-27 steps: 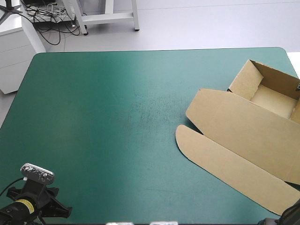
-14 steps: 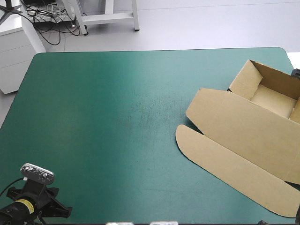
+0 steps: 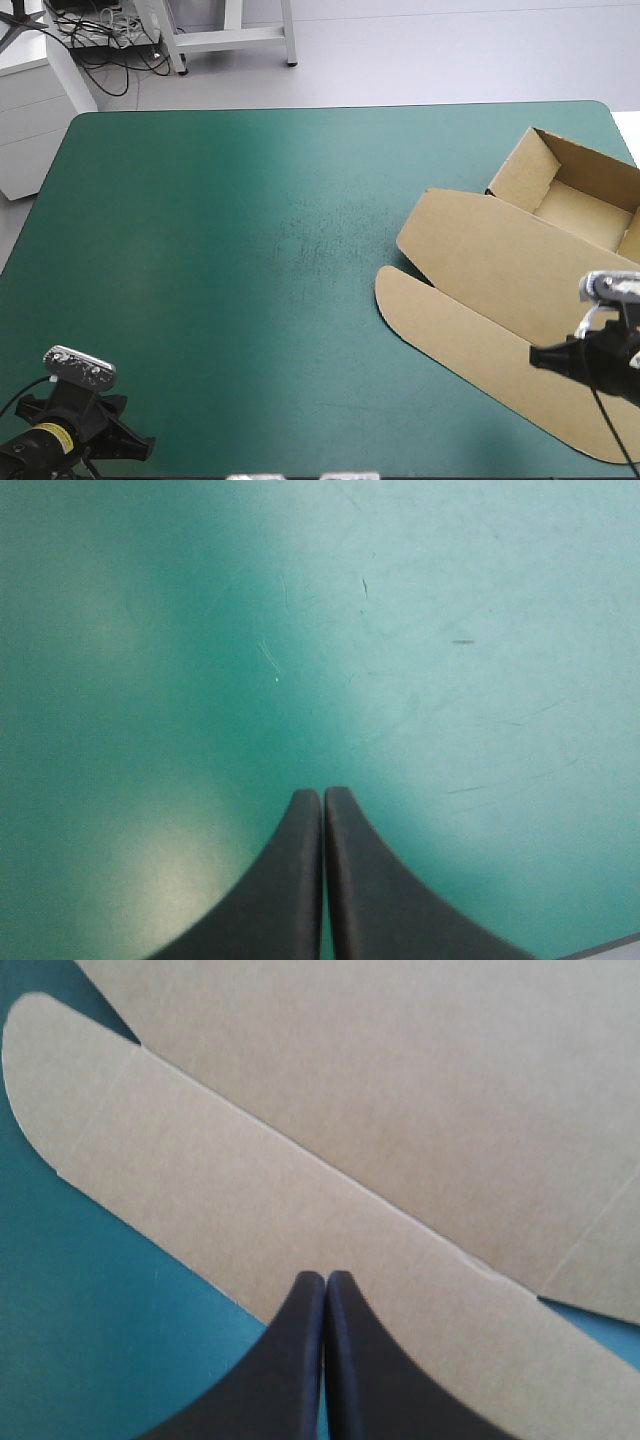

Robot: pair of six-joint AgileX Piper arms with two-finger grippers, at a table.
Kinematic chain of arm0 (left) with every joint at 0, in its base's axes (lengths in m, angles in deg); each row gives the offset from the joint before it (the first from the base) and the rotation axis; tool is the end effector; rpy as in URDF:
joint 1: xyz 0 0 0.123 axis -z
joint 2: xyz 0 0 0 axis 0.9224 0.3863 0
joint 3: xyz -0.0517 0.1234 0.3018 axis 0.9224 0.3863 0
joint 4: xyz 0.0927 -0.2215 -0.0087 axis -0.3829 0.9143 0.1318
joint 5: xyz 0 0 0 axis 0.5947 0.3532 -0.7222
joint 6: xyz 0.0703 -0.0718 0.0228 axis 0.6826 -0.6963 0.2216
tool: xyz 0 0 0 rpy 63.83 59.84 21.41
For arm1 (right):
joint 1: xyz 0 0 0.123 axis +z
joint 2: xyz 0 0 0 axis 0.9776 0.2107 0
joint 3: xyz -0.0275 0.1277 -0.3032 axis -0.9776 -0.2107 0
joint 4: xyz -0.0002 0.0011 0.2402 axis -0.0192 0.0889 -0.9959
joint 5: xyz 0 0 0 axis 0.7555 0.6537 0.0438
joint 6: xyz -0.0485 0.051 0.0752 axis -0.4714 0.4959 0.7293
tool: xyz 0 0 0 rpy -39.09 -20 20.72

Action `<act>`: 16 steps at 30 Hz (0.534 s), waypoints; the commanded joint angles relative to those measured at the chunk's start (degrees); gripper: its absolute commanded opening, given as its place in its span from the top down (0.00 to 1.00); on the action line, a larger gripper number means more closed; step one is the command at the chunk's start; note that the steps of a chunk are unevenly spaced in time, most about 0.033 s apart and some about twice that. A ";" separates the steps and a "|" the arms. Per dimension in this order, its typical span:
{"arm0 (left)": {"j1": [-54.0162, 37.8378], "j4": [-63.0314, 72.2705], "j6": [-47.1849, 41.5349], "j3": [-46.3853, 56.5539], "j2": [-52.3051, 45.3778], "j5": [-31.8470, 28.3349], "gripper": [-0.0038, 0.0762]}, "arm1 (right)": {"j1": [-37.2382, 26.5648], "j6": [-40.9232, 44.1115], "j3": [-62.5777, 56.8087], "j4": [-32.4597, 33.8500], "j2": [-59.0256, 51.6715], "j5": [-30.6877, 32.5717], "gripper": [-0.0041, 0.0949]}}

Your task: Fold the box

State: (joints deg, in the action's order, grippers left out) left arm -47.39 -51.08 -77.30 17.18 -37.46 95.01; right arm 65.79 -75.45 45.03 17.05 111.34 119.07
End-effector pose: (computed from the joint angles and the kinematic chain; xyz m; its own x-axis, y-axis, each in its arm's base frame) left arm 0.0032 0.0062 0.2746 -0.7477 0.2672 -0.6079 0.2981 0.9531 0.0524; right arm 0.0492 0.0099 0.3722 -0.7813 0.0276 -0.6236 -0.0185 0.9976 0.0673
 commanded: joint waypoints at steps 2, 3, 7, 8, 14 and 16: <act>0.25 0.05 -0.55 -1.34 0.74 -5.88 0.96 | -0.02 -1.80 -8.11 -0.54 -8.19 -1.56 0.98; 0.25 0.05 -0.55 -1.34 0.74 -6.31 0.96 | -0.02 -2.23 -9.72 -0.54 -9.70 -2.06 0.98; 0.25 0.05 -0.55 -1.34 0.74 -6.74 0.96 | -0.02 -3.45 -16.00 -0.54 -16.35 -4.42 0.98; 0.25 0.05 -0.55 -1.34 0.74 -6.74 0.96 | -0.02 -3.45 -17.22 -0.54 -17.92 -5.10 0.98; 0.25 0.05 -0.55 -1.34 0.74 -7.11 0.96 | -0.02 -3.15 -21.04 -0.54 -25.25 -10.20 0.98; 0.25 0.05 -0.94 -1.34 0.74 -7.20 0.96 | -0.02 -2.92 -21.39 -0.54 -26.65 -11.43 0.98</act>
State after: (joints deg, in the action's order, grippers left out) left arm -47.39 -51.08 -77.30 17.18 -37.46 90.92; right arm 65.78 -78.22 22.73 17.17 85.60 112.94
